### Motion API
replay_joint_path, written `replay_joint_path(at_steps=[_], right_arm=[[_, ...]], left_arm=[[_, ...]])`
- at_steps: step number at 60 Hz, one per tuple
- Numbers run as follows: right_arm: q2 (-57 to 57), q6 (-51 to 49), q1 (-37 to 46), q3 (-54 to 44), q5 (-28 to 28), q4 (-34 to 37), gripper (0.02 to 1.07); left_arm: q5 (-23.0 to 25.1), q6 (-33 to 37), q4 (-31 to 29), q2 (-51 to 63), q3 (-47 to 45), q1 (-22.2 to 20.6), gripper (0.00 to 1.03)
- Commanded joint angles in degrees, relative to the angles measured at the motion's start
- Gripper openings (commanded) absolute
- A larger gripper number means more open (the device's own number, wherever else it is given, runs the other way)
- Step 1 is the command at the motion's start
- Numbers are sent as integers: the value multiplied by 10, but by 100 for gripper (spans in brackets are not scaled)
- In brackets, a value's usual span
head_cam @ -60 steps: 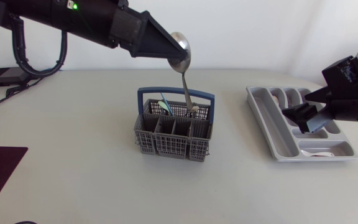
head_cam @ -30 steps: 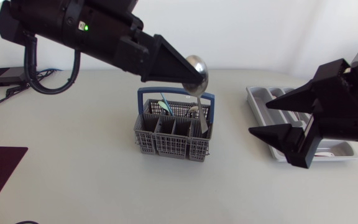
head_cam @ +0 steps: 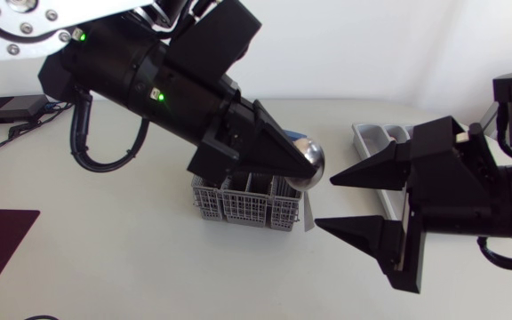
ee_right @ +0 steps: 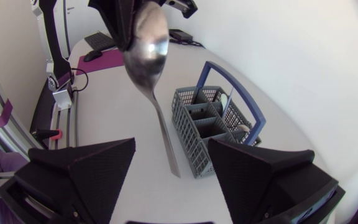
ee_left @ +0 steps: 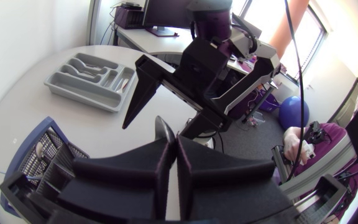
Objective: Sort the cutlery from the basket into the organizer compartments.
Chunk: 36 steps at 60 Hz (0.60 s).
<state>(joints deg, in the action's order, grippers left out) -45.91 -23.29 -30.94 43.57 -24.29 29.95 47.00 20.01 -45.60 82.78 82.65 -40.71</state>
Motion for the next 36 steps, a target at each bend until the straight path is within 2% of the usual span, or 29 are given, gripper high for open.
replay_joint_path(at_steps=[1,10,17,26,36], right_arm=[[6,18,-16,-22,-7,-10,70],[9,28,-30,-31,-7,-29,52],[6,31,-35,-32,-8,-36,52],[2,32,-41,-32,-8,-38,43],[2,36,-52,-35,-8,-39,29]], left_arm=[[18,15,-1,6,-14,-5,4],[24,16,-1,10,-18,-12,4],[34,14,-1,10,-19,-17,4],[36,13,-1,9,-20,-20,4],[41,11,-1,9,-19,-21,4]])
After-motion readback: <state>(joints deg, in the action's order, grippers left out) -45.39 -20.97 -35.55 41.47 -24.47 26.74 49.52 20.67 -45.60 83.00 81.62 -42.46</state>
